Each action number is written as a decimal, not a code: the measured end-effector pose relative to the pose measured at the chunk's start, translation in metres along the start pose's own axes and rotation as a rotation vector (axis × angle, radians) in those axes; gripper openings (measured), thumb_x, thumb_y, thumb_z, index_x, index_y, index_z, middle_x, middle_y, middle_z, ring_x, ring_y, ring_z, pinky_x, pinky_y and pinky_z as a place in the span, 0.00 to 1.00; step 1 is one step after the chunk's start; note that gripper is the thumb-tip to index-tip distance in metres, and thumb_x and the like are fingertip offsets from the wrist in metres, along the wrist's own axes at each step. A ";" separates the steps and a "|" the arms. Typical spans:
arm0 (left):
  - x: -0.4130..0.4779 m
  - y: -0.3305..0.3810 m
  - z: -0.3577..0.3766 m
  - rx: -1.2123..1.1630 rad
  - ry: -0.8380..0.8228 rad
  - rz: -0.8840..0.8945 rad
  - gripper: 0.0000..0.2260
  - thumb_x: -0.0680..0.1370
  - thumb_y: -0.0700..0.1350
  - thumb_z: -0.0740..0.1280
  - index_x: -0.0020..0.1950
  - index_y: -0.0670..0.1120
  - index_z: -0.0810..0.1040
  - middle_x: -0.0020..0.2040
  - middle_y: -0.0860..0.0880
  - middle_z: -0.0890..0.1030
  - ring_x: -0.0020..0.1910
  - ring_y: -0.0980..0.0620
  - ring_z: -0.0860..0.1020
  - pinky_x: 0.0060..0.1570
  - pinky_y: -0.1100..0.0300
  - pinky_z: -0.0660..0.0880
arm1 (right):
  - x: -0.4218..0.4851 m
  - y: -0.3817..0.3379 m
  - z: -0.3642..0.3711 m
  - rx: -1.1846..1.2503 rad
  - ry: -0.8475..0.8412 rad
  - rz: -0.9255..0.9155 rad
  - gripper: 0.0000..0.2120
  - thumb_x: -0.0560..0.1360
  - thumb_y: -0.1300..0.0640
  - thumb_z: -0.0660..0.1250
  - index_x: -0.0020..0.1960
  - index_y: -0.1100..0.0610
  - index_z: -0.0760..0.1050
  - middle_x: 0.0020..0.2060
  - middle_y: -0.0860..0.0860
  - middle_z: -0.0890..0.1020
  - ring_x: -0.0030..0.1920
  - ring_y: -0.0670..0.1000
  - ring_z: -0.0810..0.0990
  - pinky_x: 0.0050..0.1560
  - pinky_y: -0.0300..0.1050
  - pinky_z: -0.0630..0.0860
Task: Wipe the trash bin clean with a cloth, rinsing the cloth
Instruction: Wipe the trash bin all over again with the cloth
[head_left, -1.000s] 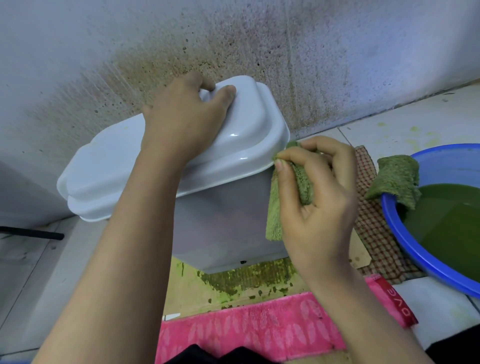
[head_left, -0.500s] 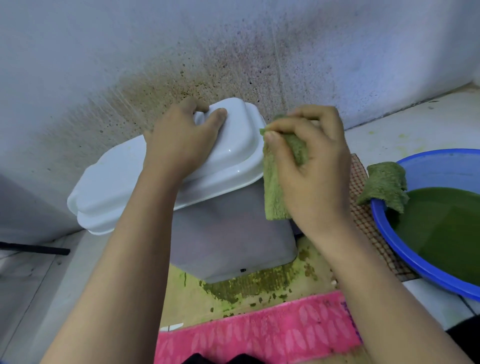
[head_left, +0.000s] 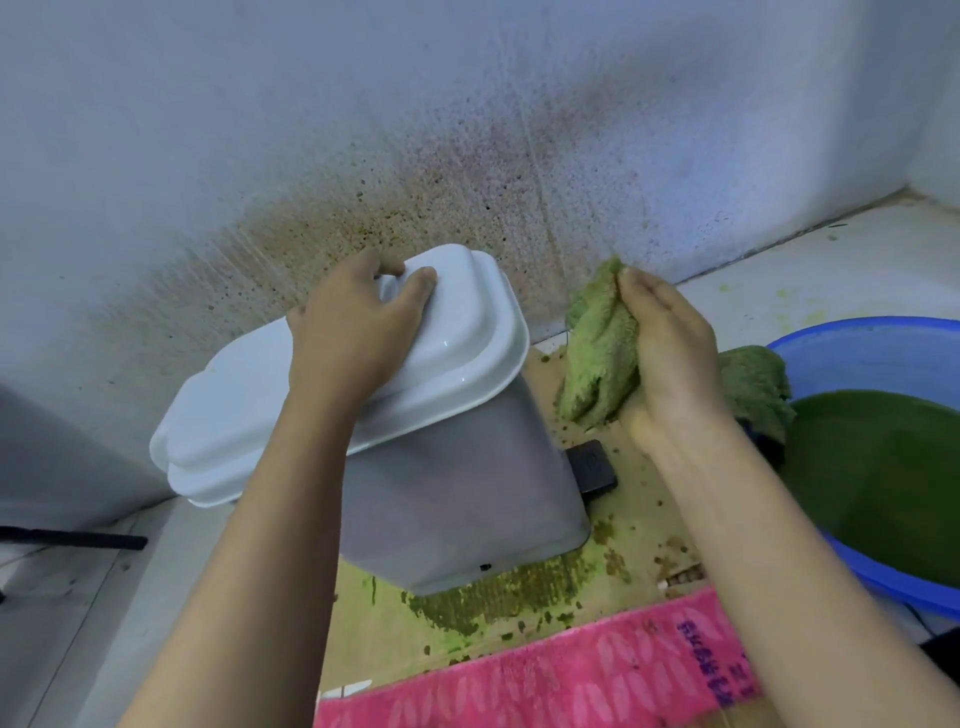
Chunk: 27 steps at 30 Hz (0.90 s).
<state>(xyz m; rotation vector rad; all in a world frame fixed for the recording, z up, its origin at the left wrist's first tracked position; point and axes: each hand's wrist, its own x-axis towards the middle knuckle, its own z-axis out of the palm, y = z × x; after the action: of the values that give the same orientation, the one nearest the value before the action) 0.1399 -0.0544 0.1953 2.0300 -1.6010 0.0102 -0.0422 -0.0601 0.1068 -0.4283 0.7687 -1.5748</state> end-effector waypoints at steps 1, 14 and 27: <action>0.000 0.001 0.000 0.004 -0.001 0.000 0.14 0.77 0.60 0.64 0.56 0.54 0.79 0.59 0.56 0.79 0.62 0.49 0.75 0.68 0.42 0.66 | 0.003 0.011 0.005 0.068 -0.024 0.066 0.07 0.80 0.56 0.65 0.48 0.56 0.81 0.44 0.55 0.83 0.49 0.55 0.83 0.54 0.52 0.81; -0.009 0.037 0.000 0.266 -0.159 0.063 0.25 0.78 0.64 0.60 0.68 0.49 0.74 0.71 0.46 0.72 0.71 0.42 0.68 0.69 0.40 0.64 | -0.023 0.050 0.069 -0.264 -0.246 -0.086 0.16 0.84 0.55 0.57 0.40 0.55 0.77 0.33 0.47 0.76 0.36 0.44 0.72 0.37 0.41 0.69; -0.005 -0.074 -0.120 -0.091 -0.074 -0.212 0.15 0.75 0.51 0.71 0.61 0.63 0.79 0.61 0.57 0.79 0.52 0.59 0.78 0.48 0.61 0.72 | -0.037 0.076 0.077 0.389 -0.029 0.482 0.21 0.77 0.38 0.63 0.51 0.56 0.77 0.36 0.53 0.78 0.37 0.53 0.78 0.37 0.45 0.73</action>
<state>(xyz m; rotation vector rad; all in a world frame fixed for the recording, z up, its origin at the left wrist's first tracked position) 0.2440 0.0110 0.2648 2.1400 -1.3943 -0.2141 0.0710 -0.0423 0.1148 0.0228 0.4789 -1.2186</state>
